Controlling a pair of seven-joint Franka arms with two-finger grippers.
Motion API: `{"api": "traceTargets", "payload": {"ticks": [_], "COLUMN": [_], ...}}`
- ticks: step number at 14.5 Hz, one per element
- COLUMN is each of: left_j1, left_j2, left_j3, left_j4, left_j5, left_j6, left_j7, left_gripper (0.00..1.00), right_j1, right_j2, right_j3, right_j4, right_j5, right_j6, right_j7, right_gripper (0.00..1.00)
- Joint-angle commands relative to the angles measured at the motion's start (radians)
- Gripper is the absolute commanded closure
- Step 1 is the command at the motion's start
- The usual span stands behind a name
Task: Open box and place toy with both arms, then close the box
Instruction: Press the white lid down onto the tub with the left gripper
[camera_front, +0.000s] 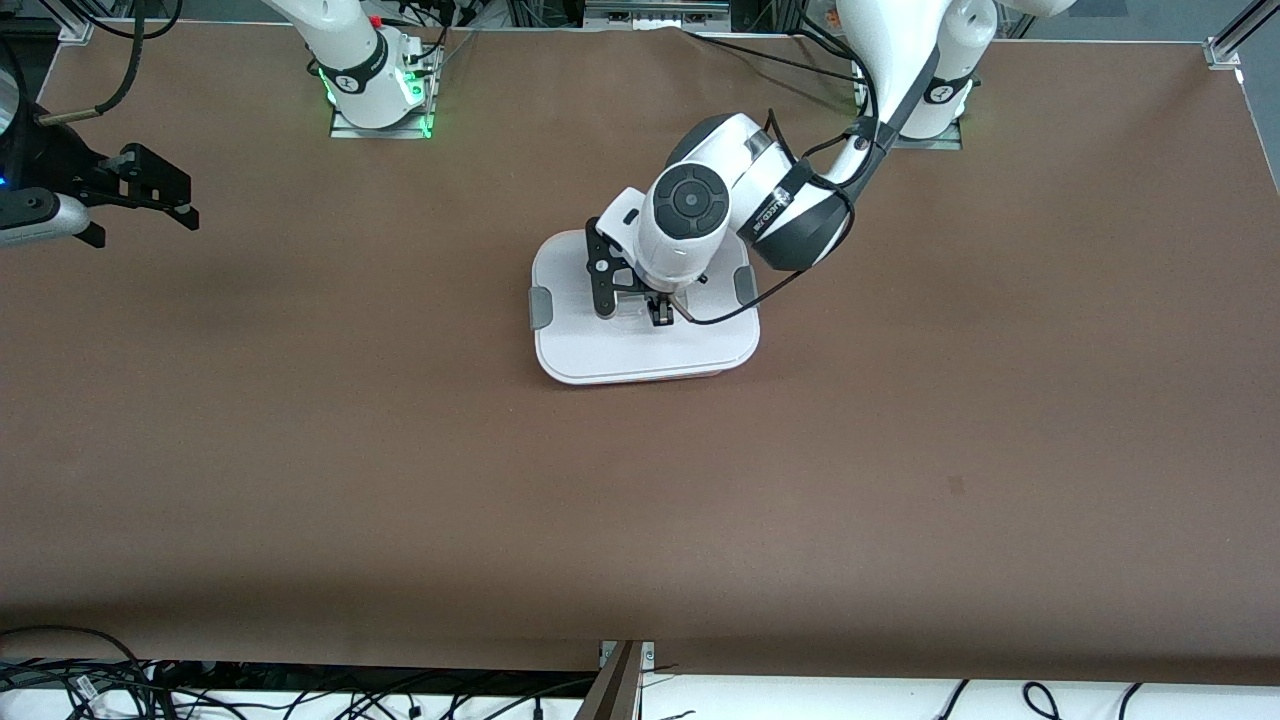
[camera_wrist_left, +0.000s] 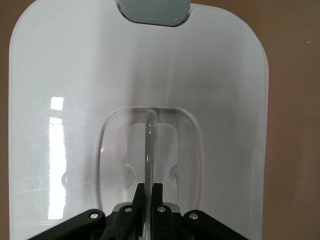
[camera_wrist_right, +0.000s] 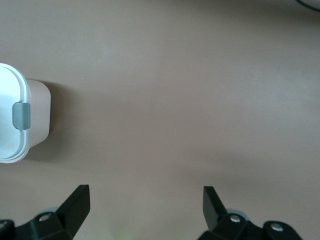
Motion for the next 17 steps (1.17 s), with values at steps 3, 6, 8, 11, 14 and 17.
{"api": "traceTargets", "payload": {"ticks": [3,6,8,11,14,17], "left_j1": [-0.013,-0.017,-0.006,-0.003,0.002,0.011], "left_j2": [0.015,0.013,0.004,0.004,-0.007,-0.018], "left_j3": [0.007,0.005,0.005,0.005,0.004,0.001], "left_j4": [0.011,0.008,0.013,0.008,0.01,0.008], "left_j5": [0.023,0.023,0.023,0.014,0.011,-0.009], "left_j6": [-0.009,-0.012,-0.017,-0.015,-0.018,-0.018], "left_j7": [0.026,0.026,0.034,0.063,0.066,0.084], "left_gripper": [1.0,1.0,1.0,1.0,1.0,1.0], "right_j1": [-0.018,-0.016,-0.016,-0.018,-0.018,-0.018], "right_j2": [-0.012,-0.013,-0.013,-0.015,-0.015,-0.015], "right_j3": [0.008,0.013,0.011,0.008,0.006,0.008], "right_j4": [0.005,0.005,0.005,0.004,0.001,-0.002], "right_j5": [-0.016,-0.016,-0.015,-0.012,-0.01,-0.01], "right_j6": [-0.003,-0.005,-0.006,-0.006,-0.008,-0.009], "right_j7": [0.008,0.008,0.007,0.01,0.014,0.016], "right_gripper": [0.0,0.0,0.0,0.0,0.0,0.0]}}
